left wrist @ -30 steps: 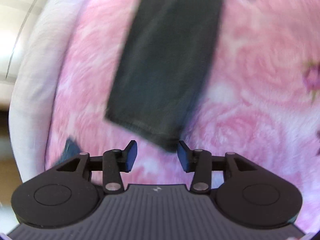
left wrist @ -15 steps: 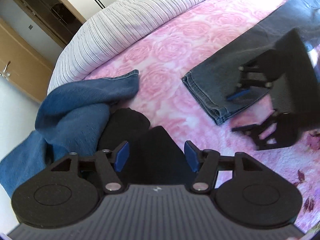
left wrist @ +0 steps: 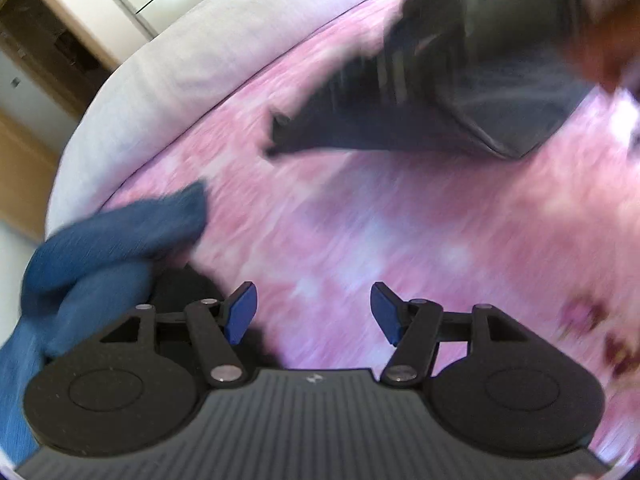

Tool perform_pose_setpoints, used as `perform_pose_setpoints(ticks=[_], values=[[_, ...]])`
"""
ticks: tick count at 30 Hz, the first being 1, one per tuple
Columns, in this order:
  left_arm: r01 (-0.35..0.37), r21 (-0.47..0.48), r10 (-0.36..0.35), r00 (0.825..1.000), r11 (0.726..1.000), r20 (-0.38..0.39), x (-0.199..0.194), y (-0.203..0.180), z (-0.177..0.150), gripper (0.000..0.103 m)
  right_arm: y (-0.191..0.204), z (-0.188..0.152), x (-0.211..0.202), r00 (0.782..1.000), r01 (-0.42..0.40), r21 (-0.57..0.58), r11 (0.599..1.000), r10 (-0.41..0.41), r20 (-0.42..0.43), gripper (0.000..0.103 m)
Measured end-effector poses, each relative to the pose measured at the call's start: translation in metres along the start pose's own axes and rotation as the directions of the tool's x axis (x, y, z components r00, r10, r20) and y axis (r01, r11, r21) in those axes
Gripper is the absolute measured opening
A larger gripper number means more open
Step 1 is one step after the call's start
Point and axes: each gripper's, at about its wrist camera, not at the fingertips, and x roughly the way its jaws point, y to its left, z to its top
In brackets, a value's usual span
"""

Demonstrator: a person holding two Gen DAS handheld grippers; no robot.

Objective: Fold clothes

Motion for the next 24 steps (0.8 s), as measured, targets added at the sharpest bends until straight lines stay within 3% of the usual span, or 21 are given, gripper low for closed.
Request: perform_pose_setpoints(ticks=[2, 4, 6, 9, 12, 13, 15, 17, 22, 24], values=[[0.031, 0.037, -0.033, 0.999, 0.999, 0.033, 0.002, -0.014, 0.024, 0.059, -0.058, -0.001, -0.046, 0.995, 0.060, 0.207, 0.976, -0.074, 0.062, 0.015], [0.067, 0.076, -0.073, 0.995, 0.995, 0.066, 0.004, -0.032, 0.051, 0.060, -0.120, -0.010, -0.096, 0.980, 0.106, 0.436, 0.894, -0.168, 0.104, 0.015], [0.103, 0.122, -0.115, 0.989, 0.987, 0.097, 0.006, -0.052, 0.077, 0.060, -0.179, -0.045, -0.143, 0.953, 0.159, 0.638, 0.753, -0.286, 0.101, 0.015], [0.150, 0.213, -0.181, 0.974, 0.965, 0.136, 0.009, -0.090, 0.114, 0.061, -0.250, -0.124, -0.184, 0.901, 0.250, 0.805, 0.538, -0.434, 0.010, 0.015], [0.193, 0.298, -0.243, 0.960, 0.935, 0.141, 0.016, -0.127, 0.143, 0.062, -0.309, -0.218, -0.192, 0.871, 0.306, 0.906, 0.293, -0.470, -0.142, 0.015], [0.204, 0.325, -0.260, 0.956, 0.923, 0.136, 0.018, -0.139, 0.151, 0.062, -0.321, -0.242, -0.189, 0.876, 0.321, 0.913, 0.251, -0.446, -0.185, 0.015], [0.218, 0.371, -0.281, 0.951, 0.903, 0.127, 0.021, -0.158, 0.164, 0.062, -0.337, -0.279, -0.178, 0.900, 0.336, 0.918, 0.212, -0.361, -0.246, 0.015], [0.224, 0.409, -0.294, 0.949, 0.885, 0.116, 0.023, -0.174, 0.176, 0.063, -0.339, -0.288, -0.175, 0.914, 0.324, 0.913, 0.247, -0.329, -0.236, 0.016], [0.218, 0.431, -0.278, 0.957, 0.876, 0.081, 0.039, -0.190, 0.199, 0.063, -0.346, -0.293, -0.183, 0.931, 0.267, 0.940, 0.214, -0.310, -0.194, 0.016], [0.211, 0.421, -0.265, 0.961, 0.882, 0.074, 0.049, -0.189, 0.210, 0.063, -0.346, -0.284, -0.192, 0.926, 0.257, 0.933, 0.252, -0.340, -0.163, 0.016]])
